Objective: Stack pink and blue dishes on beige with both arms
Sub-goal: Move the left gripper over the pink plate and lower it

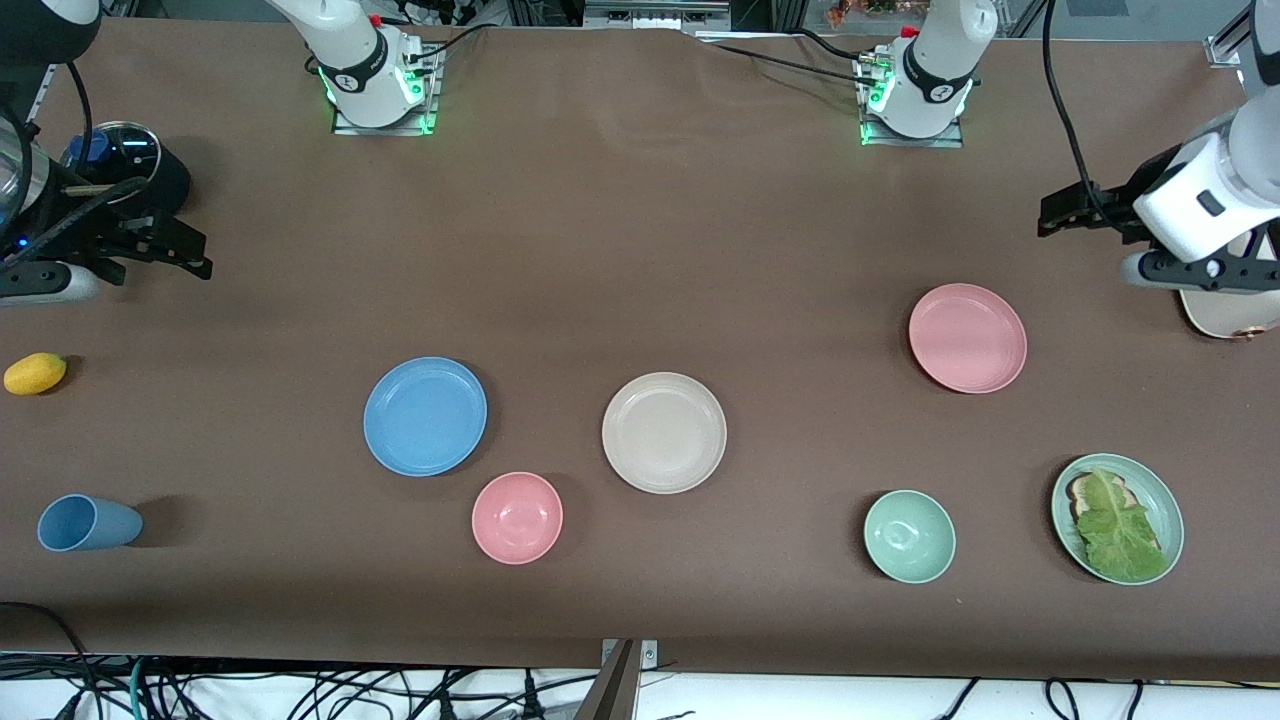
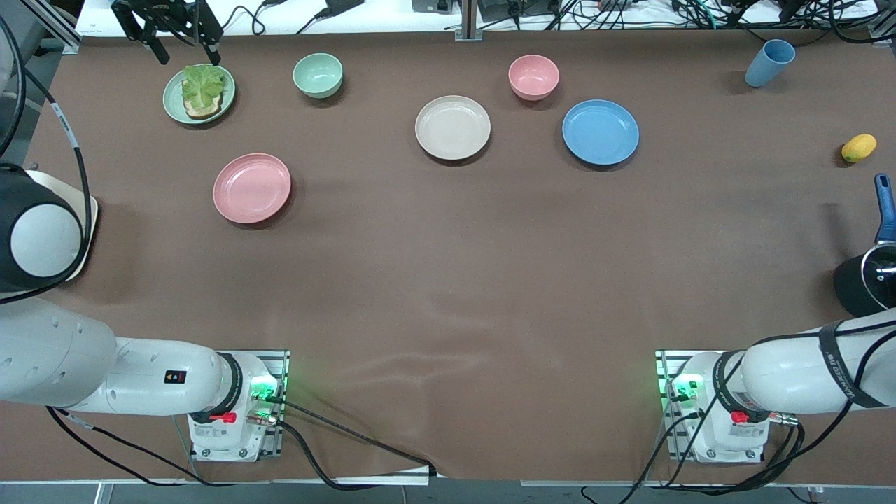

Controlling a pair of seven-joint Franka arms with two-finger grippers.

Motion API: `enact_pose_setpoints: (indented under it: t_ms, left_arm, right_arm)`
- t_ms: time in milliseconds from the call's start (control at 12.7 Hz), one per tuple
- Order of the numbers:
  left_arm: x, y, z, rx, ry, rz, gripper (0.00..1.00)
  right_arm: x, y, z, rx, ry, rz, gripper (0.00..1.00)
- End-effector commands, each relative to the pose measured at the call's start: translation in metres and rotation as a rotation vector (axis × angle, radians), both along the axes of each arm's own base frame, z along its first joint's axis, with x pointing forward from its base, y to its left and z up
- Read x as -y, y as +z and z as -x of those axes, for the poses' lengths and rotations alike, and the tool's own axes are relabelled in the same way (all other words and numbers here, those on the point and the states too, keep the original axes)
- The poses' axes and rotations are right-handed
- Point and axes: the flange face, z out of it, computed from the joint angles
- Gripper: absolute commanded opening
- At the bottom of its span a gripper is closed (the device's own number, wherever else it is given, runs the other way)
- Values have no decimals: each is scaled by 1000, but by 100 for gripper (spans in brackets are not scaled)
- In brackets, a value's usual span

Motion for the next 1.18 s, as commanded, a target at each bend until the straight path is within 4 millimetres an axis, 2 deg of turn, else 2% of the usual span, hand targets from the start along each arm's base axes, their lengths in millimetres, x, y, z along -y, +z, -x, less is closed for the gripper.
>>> enact_pose_setpoints:
  t_ms: [0,158,237,315,394,552,867,1025,1104]
  left_arm:
    - [0,-25,-25,17,9,26,100]
    - [-1,-54,-39,-9,-1,24,100]
    - [-6,-61,-41,-20,7,28,100]
    - [-13,-86,-49,-65,23,27,100]
    - [-16,-93,-51,-71,24,25,100]
    - [-27,-125,-60,-111,44,32,100]
    - [-56,-174,-76,-103,26,117,100]
    - [-67,-184,-75,-114,28,141,100]
    - [-76,-196,-75,-116,7,153,100]
  right_arm:
    - [0,5,-1,9,-13,-12,100]
    - [0,5,-1,9,-13,-12,100]
    - [0,5,-1,9,-13,-12,100]
    - [0,4,-1,7,-13,-12,100]
    - [0,5,-1,9,-13,-12,100]
    - [0,5,-1,9,-13,-12,100]
    - [0,5,-1,9,-13,-12,100]
    - [0,5,-1,9,-13,-12,100]
    - [1,5,-1,9,-14,-12,100]
